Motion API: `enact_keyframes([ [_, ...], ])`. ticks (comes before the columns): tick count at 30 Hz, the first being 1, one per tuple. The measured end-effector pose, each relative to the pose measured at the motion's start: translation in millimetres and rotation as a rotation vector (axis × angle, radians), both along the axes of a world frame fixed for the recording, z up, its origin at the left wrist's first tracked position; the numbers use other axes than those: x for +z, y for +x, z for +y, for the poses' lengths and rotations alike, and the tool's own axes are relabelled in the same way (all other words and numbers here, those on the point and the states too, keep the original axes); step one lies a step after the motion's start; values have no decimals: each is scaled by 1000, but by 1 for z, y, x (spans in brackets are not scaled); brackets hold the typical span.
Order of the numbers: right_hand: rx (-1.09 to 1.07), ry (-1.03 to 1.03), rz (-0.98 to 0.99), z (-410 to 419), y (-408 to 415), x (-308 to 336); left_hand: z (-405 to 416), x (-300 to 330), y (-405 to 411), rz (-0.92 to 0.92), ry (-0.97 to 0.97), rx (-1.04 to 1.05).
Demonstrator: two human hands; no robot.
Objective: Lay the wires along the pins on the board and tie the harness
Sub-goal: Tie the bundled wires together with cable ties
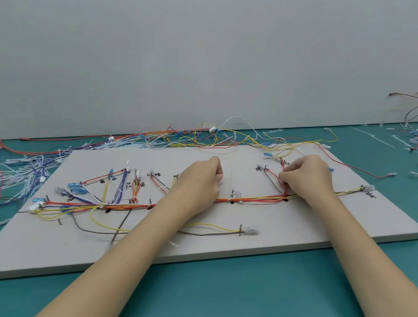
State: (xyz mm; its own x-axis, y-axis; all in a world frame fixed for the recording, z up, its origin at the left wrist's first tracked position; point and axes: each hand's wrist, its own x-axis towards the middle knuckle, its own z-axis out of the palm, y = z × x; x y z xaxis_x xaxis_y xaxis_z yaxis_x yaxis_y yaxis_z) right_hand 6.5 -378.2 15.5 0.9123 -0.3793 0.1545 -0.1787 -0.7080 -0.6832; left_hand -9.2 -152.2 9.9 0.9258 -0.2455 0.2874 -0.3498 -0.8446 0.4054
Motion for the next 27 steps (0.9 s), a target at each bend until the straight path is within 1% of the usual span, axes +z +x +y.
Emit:
enact_keyframes([
  [5, 133, 50, 21, 18, -9, 6, 29, 1, -8, 28, -134, 33],
  [11, 238, 94, 28, 17, -13, 10, 37, -2, -11, 27, -168, 29],
  [24, 231, 83, 41, 18, -15, 13, 34, -5, -12, 10, -167, 66],
  [27, 236, 81, 40, 17, -14, 13, 32, -6, -13, -10, -133, 55],
])
